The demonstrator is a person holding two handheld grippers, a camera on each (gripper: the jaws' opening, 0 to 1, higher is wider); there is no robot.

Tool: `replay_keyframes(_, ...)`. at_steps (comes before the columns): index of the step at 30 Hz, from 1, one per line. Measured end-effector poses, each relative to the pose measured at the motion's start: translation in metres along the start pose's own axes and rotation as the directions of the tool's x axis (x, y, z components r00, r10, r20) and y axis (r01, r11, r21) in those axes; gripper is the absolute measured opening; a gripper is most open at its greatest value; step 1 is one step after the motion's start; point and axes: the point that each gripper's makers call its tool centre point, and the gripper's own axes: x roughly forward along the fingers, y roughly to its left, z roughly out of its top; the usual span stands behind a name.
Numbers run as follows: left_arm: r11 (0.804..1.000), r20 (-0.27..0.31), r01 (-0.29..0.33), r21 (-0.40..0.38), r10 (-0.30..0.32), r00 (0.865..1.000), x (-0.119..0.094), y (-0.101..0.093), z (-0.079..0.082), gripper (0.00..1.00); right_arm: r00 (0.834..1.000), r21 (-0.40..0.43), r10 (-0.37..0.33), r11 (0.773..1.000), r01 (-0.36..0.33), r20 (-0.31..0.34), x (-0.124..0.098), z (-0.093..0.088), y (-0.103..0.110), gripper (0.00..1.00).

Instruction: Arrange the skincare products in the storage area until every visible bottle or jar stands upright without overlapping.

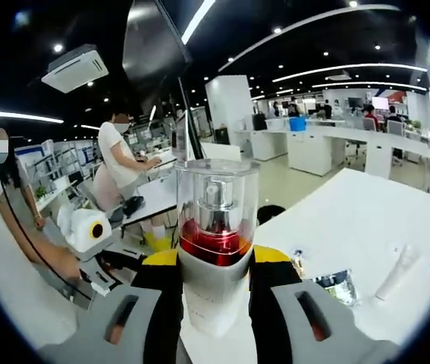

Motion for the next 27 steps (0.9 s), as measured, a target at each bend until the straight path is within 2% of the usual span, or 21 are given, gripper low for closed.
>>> replay_keyframes(5, 0.999, -0.014, -0.013, -0.032, 0.012, 1.000, -0.002, 0.003, -0.011, 0.49, 1.000, 0.006, -0.026, 1.000, 0.026, 0.001, -0.004, 0.001, -0.013, 0.30)
replay_keyframes(13, 0.999, -0.033, -0.017, -0.036, 0.015, 0.999, 0.001, 0.005, -0.018, 0.49, 0.998, 0.010, -0.066, 0.998, 0.066, -0.012, -0.013, -0.008, -0.031, 0.30)
replay_keyframes(22, 0.998, -0.032, -0.012, -0.068, 0.010, 0.999, 0.000, 0.011, -0.024, 0.49, 0.990, 0.056, -0.141, 0.988, 0.142, -0.027, -0.034, -0.031, -0.059, 0.30)
replay_keyframes(27, 0.997, -0.031, -0.002, -0.082, -0.001, 1.000, 0.001, 0.011, -0.025, 0.49, 0.979, 0.077, -0.199, 0.976, 0.202, -0.040, -0.053, -0.047, -0.079, 0.30)
